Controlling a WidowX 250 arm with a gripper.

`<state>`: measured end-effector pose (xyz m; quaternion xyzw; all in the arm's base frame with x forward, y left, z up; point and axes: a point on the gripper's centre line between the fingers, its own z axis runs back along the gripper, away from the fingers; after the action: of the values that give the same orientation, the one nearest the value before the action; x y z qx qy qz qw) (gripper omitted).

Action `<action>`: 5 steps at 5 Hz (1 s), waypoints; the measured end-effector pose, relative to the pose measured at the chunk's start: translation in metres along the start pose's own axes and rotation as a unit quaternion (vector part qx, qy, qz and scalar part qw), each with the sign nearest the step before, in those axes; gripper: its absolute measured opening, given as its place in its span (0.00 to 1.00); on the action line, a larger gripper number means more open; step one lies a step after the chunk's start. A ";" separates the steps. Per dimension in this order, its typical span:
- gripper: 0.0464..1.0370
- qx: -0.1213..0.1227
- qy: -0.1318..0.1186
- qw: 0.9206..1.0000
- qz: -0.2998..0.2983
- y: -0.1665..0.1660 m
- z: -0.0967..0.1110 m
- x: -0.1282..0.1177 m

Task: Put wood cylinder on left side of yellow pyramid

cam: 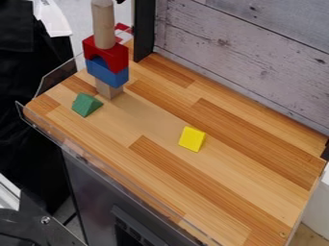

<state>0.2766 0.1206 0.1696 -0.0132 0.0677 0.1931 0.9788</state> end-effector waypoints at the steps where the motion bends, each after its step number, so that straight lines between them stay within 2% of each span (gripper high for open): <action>1: 0.96 -0.002 0.018 1.000 0.000 -0.001 -0.010 0.000; 2: 0.96 -0.006 0.024 1.000 -0.002 -0.001 -0.012 0.001; 4: 0.96 -0.006 0.021 1.000 0.005 0.002 -0.009 0.003; 5: 0.96 -0.004 0.031 1.000 0.006 0.003 -0.015 0.006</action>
<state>0.2787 0.1248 0.1544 -0.0226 0.0970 0.1987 0.9750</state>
